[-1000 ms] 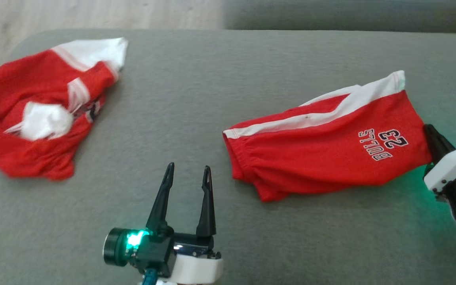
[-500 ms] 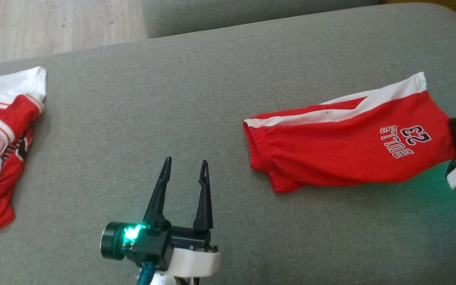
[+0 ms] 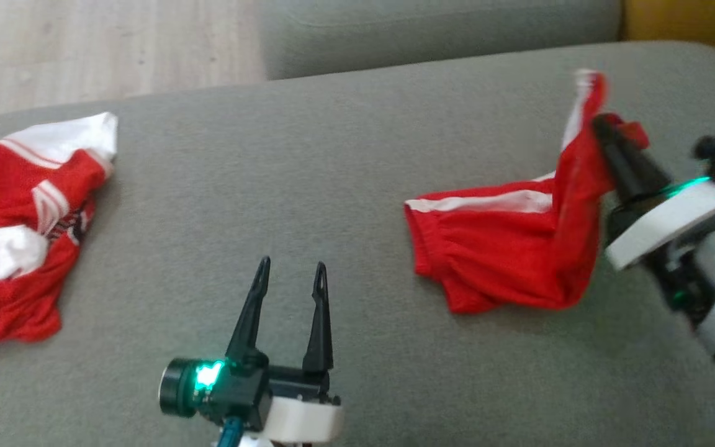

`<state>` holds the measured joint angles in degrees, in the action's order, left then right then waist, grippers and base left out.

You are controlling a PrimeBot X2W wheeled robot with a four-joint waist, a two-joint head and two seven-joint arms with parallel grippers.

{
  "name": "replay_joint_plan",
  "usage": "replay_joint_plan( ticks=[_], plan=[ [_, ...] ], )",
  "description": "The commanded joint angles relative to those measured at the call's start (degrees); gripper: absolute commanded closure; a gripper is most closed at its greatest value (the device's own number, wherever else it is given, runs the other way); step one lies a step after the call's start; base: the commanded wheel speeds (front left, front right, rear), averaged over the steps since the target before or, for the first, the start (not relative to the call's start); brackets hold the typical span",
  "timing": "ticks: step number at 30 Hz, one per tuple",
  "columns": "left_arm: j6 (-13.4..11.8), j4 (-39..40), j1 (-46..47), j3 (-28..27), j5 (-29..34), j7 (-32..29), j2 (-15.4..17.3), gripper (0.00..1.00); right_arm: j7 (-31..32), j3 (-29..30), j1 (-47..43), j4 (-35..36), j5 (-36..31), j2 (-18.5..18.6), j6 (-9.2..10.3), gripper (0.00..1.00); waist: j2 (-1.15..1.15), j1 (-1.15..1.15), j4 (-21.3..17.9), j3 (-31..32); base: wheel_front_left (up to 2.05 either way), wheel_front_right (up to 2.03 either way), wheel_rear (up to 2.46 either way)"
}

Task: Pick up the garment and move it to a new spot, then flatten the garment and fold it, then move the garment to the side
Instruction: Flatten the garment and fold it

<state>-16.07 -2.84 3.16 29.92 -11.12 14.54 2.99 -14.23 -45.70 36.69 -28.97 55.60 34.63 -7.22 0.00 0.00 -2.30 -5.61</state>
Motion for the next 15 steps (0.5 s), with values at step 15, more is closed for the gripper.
replay_joint_plan(
  ticks=[15],
  plan=[
    [0.2, 2.4, -2.8, -2.1, 0.1, 0.5, -0.1, 0.0, 9.6, -10.5, -12.6, 15.7, -10.7, -5.9, -0.26, 0.9, 0.0, 0.0, 7.7, 2.1, 0.0, 0.0, 0.0]
  ],
)
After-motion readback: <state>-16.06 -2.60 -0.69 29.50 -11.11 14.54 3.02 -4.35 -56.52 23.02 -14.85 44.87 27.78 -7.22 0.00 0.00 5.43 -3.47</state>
